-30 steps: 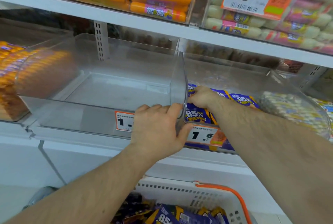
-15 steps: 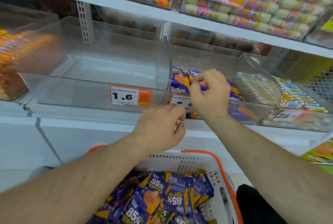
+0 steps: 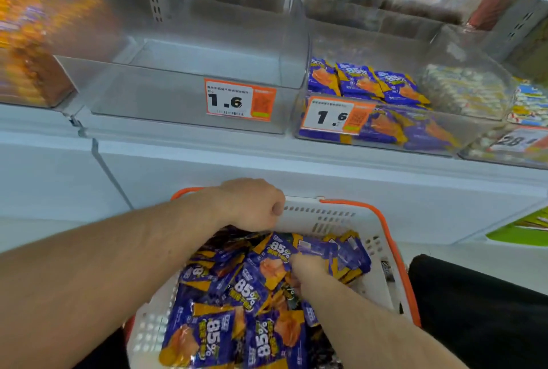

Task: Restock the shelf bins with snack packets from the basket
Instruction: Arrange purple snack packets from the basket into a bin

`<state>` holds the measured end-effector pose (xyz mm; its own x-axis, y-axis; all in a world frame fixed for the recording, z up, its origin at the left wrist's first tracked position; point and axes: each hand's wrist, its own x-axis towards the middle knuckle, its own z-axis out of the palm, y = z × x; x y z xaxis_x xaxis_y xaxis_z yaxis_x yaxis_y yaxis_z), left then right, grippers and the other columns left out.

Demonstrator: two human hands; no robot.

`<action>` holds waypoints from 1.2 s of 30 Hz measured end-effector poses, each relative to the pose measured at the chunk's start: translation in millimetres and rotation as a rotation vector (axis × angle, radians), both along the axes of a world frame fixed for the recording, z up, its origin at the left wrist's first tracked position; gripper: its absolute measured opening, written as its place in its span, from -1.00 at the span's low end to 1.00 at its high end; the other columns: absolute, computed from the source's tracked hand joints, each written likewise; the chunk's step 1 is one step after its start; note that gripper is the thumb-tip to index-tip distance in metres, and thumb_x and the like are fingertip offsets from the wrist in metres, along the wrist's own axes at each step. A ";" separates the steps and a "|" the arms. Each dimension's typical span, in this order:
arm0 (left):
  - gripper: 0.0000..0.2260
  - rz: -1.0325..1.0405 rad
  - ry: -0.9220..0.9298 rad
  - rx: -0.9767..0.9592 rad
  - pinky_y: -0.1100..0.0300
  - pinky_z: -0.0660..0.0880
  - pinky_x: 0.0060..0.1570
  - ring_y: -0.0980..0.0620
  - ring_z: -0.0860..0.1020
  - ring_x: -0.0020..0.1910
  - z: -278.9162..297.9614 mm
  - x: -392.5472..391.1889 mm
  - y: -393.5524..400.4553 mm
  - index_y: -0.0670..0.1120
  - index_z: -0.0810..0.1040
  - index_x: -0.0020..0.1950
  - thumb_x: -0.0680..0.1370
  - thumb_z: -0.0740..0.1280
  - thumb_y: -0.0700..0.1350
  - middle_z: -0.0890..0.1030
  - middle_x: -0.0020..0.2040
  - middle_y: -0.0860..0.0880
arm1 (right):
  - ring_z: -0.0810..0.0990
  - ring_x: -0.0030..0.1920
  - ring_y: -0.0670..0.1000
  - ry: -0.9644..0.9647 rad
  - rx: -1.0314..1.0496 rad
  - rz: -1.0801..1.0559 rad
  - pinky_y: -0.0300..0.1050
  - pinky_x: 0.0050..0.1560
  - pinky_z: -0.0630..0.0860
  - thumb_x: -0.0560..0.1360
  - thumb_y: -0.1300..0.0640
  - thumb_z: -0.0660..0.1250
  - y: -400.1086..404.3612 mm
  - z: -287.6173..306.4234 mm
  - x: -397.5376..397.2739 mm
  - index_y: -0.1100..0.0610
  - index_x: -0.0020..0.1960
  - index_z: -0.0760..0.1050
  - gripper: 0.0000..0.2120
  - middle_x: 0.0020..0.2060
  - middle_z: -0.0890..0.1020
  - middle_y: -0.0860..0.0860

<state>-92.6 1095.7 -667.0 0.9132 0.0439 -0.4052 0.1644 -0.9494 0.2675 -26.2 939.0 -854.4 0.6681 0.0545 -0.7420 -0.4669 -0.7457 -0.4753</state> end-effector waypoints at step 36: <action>-0.92 0.969 -0.013 -1.032 0.14 0.58 -0.24 0.02 0.64 -0.28 -21.9 -2.0 -15.9 -0.13 0.52 0.04 0.57 0.35 -0.18 0.68 -0.19 -0.08 | 0.40 -0.36 -0.07 -0.515 0.232 0.559 -0.18 -0.37 0.33 0.55 0.33 0.26 -11.2 166.3 49.1 0.08 0.00 0.39 -0.83 -0.33 0.45 -0.03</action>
